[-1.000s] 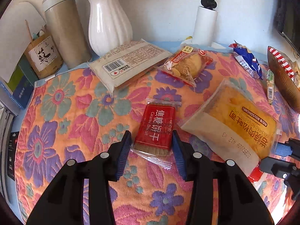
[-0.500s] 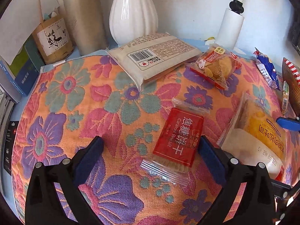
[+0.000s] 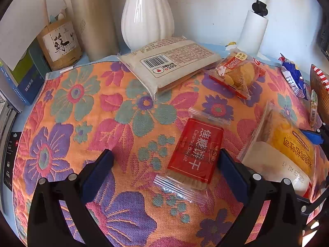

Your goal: Organize snacks

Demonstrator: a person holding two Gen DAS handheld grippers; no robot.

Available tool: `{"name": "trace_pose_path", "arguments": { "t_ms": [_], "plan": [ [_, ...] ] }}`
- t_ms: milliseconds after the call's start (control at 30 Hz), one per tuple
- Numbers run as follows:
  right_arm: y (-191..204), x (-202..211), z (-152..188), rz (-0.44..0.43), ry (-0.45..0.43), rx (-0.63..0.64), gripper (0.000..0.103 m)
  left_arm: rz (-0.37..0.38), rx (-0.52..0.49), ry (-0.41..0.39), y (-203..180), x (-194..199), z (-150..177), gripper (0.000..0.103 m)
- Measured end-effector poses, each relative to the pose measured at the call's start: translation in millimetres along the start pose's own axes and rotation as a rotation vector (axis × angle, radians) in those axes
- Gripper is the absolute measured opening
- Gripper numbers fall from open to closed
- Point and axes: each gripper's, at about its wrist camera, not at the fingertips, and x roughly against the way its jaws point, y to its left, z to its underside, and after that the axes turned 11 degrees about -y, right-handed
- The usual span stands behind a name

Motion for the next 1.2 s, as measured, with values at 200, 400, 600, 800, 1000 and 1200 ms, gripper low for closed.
{"name": "trace_pose_path", "arguments": {
  "t_ms": [200,400,600,800,1000,1200],
  "plan": [
    [-0.4,-0.9,-0.2,-0.003,0.001,-0.005,0.1,0.0,0.0,0.0,0.4,-0.1,-0.3,0.098],
    [-0.5,-1.1,-0.3,-0.003,0.001,-0.004,0.1,0.001,0.0,0.001,0.4,0.0,-0.4,0.098],
    [-0.5,-0.9,-0.5,-0.003,0.001,-0.004,0.1,0.003,-0.001,0.001,0.0,0.4,-0.4,0.098],
    [-0.7,-0.3,-0.1,-0.002,0.0,-0.005,0.1,0.007,0.002,0.0,2.2,1.5,-1.0,0.098],
    [-0.4,0.0,-0.6,0.0,-0.001,-0.006,0.1,0.007,0.002,0.001,1.1,1.0,-1.9,0.098],
    [-0.5,0.1,-0.9,0.0,-0.001,-0.006,0.1,0.007,0.001,0.001,1.4,1.1,-2.3,0.098]
  ]
}}
